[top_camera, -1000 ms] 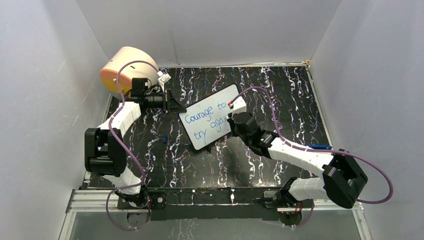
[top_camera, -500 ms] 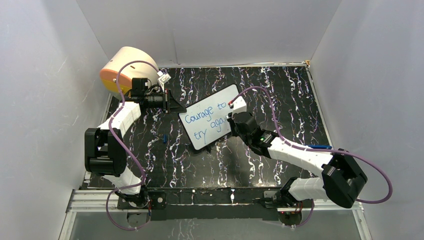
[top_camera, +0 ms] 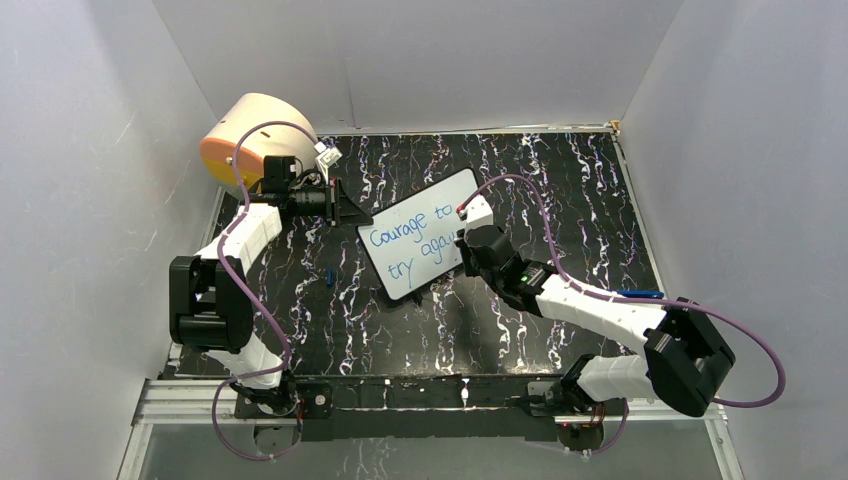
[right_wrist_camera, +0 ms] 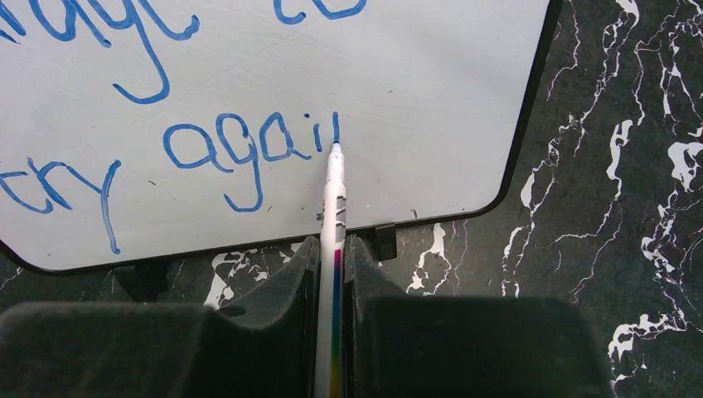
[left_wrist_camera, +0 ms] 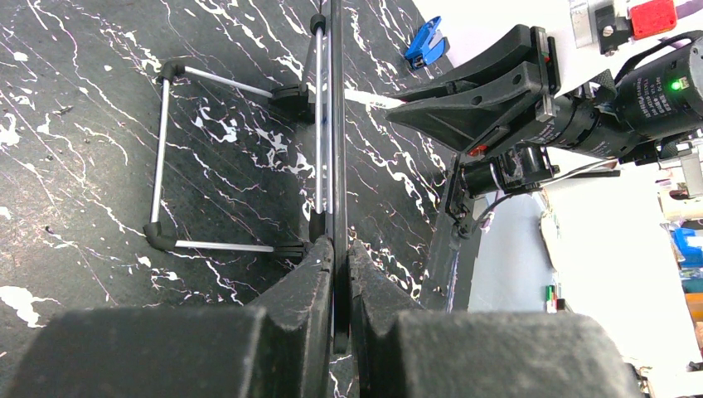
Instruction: Write a sentence on the whiteboard
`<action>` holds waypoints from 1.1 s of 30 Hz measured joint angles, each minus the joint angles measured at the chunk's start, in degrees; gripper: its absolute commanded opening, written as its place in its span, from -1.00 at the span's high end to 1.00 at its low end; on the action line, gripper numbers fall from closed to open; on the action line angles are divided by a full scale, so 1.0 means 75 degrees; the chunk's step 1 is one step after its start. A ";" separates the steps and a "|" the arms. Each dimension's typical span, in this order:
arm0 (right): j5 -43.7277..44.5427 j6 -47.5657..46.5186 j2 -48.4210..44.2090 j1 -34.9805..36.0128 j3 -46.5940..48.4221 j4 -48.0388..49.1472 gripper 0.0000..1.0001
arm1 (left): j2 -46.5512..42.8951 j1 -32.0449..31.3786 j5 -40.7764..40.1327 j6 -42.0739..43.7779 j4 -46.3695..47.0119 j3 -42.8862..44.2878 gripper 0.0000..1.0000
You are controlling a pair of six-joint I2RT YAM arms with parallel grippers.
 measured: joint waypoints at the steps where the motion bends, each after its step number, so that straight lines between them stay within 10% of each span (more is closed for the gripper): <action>1: -0.0012 0.0020 0.0000 0.0000 -0.0003 -0.0017 1.00 | 0.0000 0.0000 -0.0003 0.0000 0.0000 0.0000 1.00; 33: 0.0020 0.0047 -0.0050 0.0000 -0.0140 0.0297 1.00 | 0.0006 0.0000 0.0000 0.0000 0.0000 0.0003 1.00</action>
